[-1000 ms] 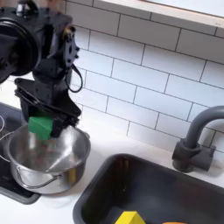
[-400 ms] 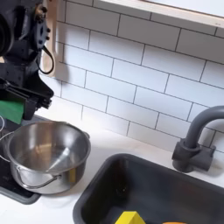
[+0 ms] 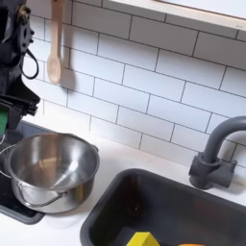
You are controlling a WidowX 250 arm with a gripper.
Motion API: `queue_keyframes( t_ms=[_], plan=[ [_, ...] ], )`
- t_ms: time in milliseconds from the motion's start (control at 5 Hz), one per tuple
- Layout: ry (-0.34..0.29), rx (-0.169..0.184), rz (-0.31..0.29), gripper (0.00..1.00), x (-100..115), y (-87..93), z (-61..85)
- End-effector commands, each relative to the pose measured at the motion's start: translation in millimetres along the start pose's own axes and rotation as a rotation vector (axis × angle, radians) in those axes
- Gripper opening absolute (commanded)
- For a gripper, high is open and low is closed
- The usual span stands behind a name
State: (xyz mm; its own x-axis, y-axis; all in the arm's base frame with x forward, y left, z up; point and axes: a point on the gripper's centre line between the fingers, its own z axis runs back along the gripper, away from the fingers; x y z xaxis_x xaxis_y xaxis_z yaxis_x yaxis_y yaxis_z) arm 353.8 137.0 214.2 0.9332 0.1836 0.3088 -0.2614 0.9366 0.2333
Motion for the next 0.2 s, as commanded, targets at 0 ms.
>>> queue_keyframes(
  t_ms=[0],
  plan=[
    [0.067, -0.044, 0.086, 0.0, 0.7, 6.6, -24.6]
  ],
)
